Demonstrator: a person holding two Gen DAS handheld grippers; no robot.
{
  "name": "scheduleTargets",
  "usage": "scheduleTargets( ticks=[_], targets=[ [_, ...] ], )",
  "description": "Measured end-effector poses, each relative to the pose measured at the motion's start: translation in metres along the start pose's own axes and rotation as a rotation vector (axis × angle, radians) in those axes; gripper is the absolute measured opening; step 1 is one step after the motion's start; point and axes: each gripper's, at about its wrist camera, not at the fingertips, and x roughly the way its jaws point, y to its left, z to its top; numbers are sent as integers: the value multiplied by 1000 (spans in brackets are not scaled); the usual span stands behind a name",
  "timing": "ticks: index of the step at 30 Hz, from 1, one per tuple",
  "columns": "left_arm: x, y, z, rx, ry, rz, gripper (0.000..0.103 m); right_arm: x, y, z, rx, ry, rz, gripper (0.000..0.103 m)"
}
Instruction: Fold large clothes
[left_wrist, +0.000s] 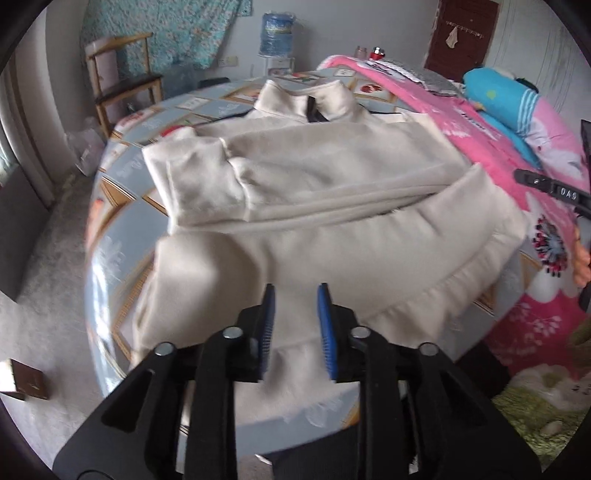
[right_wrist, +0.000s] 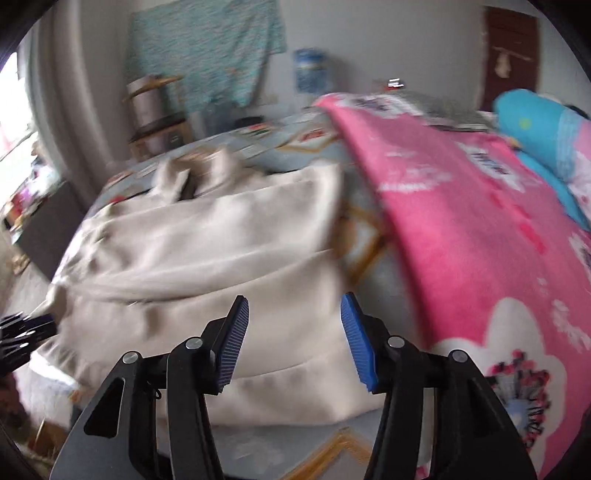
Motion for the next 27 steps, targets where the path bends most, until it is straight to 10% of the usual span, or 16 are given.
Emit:
scheduleTargets(
  ticks=[11, 20, 27],
  targets=[
    [8, 2, 1, -12, 72, 77, 37, 56, 65, -19, -200, 185, 101, 52],
    [-2, 26, 128, -62, -25, 64, 62, 59, 31, 123, -43, 116, 295, 62],
    [92, 60, 249, -228, 59, 3, 69, 148, 45, 237, -40, 163, 259, 64]
  ],
)
